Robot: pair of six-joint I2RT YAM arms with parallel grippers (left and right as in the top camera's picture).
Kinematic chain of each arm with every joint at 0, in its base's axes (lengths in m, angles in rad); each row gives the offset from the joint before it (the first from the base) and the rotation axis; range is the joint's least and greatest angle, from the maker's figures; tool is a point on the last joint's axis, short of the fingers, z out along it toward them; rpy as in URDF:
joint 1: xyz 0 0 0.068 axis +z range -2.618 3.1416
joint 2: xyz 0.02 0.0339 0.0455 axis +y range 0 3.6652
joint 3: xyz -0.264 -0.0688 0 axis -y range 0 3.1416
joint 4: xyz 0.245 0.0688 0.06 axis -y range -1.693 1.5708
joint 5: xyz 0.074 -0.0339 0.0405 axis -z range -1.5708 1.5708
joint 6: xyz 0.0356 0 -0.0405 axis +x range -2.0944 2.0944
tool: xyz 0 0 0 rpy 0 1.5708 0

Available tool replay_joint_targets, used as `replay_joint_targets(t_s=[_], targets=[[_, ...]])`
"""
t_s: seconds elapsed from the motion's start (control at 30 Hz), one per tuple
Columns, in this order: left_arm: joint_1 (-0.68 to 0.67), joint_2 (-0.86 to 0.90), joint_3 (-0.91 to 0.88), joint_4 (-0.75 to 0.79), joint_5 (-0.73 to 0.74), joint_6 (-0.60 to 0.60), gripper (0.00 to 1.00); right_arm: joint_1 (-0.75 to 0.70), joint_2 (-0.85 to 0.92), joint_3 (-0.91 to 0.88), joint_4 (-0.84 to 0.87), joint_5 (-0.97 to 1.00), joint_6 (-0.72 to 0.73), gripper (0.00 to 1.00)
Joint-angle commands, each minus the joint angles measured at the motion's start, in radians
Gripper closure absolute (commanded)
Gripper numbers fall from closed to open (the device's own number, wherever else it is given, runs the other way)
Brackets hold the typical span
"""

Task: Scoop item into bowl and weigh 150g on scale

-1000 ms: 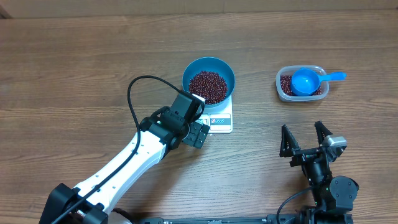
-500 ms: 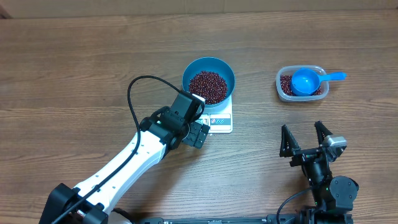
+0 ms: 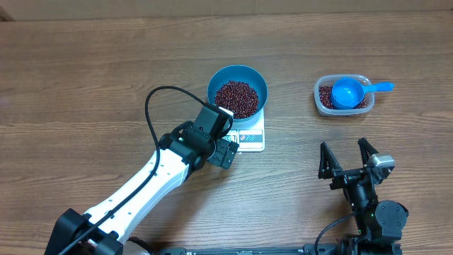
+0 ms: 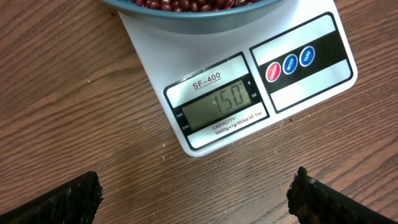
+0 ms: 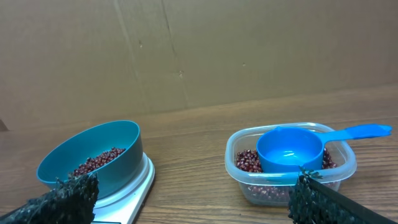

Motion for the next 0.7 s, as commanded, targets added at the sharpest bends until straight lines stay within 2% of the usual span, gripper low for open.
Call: replay_joint_targets(t_s=[0.0,0.67], targets=[[0.004,0.0,-0.002,0.008,-0.005,0.019,0.01,0.002,-0.01,-0.01,0.006,0.001,0.0,0.0],[0.005,-0.004,-0.002,0.014,-0.065,0.018,0.0,0.002,-0.01,-0.01,0.006,0.001,0.0,0.0]])
